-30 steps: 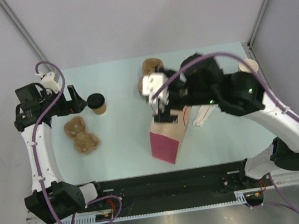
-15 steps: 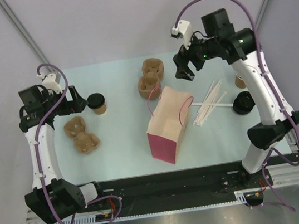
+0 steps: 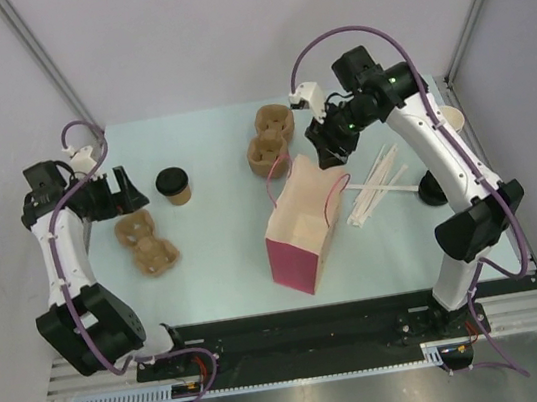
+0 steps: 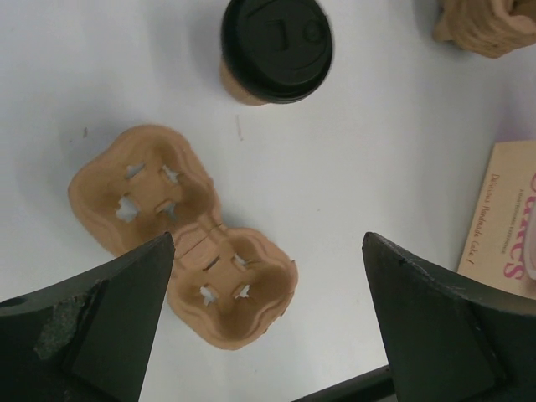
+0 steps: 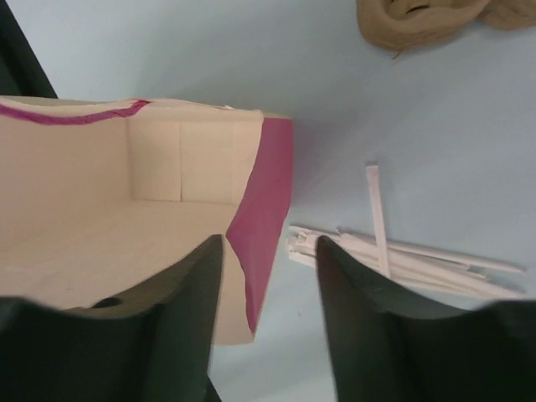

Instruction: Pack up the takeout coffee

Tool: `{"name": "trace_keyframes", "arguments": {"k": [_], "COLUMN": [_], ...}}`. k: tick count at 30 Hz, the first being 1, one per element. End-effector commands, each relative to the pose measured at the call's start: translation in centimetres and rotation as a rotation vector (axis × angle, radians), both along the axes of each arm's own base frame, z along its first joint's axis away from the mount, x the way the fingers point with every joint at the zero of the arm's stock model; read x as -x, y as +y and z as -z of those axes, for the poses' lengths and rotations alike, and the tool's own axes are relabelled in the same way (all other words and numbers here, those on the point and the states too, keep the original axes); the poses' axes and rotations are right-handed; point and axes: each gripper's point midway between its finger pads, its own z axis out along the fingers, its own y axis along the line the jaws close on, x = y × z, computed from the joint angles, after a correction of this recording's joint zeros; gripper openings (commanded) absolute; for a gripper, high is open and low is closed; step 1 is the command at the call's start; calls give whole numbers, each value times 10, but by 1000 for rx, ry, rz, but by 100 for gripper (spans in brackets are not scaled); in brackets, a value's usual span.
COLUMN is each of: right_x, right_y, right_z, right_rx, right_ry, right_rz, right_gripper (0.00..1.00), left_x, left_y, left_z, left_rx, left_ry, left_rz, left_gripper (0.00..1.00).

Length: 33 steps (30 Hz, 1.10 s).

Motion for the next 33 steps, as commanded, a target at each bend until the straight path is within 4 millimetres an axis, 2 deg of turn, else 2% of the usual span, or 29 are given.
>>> {"name": "trace_keyframes", "arguments": {"k": [1,5,6,7,8,11,12,14,15,18,19,20,22,24,31,33], "right_x": [9,4,2,0,-1,-2,-1,-2,-1,-1,-2,-3,-3,-5,-13,-14], "right_y": [-2,4,7,8,11,16,19,22,25,29,32,32,34,35,40,41], "right_z": [13,8,6,4,1,-4,-7,-10,-13,-15,-16,-16,-15,-13,-14,-14], "right_rx": [62,54,49,49,45,35,27,18,9,4,0,2,2,2,-5,-4], "right_ry": [13,-23,-38,-49,-66,-96,-106,-119,-125,-128,-131,-132,-128,-121,-118,-120], "right_rz": [-25,-31,-36,-39,-45,-68,-79,-88,-99,-108,-113,-111,-112,-113,-110,-108], "right_gripper": [44,21,9,2,0,0,0,0,0,0,0,0,0,0,0,0], "left_x": [-8,-22,-25,-31,-37,-47,-51,-57,-59,-64,-65,-69,-64,-63,-52,-49], "left_y": [25,49,57,66,74,92,96,106,112,126,130,136,135,134,123,118], "left_z": [0,14,17,18,24,27,38,43,57,65,79,73,87,87,104,110], "left_rx": [-86,-150,-158,-178,-175,-189,-190,-240,-248,-275,-274,-289,-271,-261,-214,-194], "left_ry": [-10,-5,-10,-32,-29,-75,-59,-63,-30,-7,19,7,56,71,107,116], "left_rz": [5,-18,-32,-32,-31,9,20,47,51,86,120,135,191,223,286,308], "left_gripper": [99,95,91,89,87,81,77,75,72,66,64,63,59,56,56,60]}}
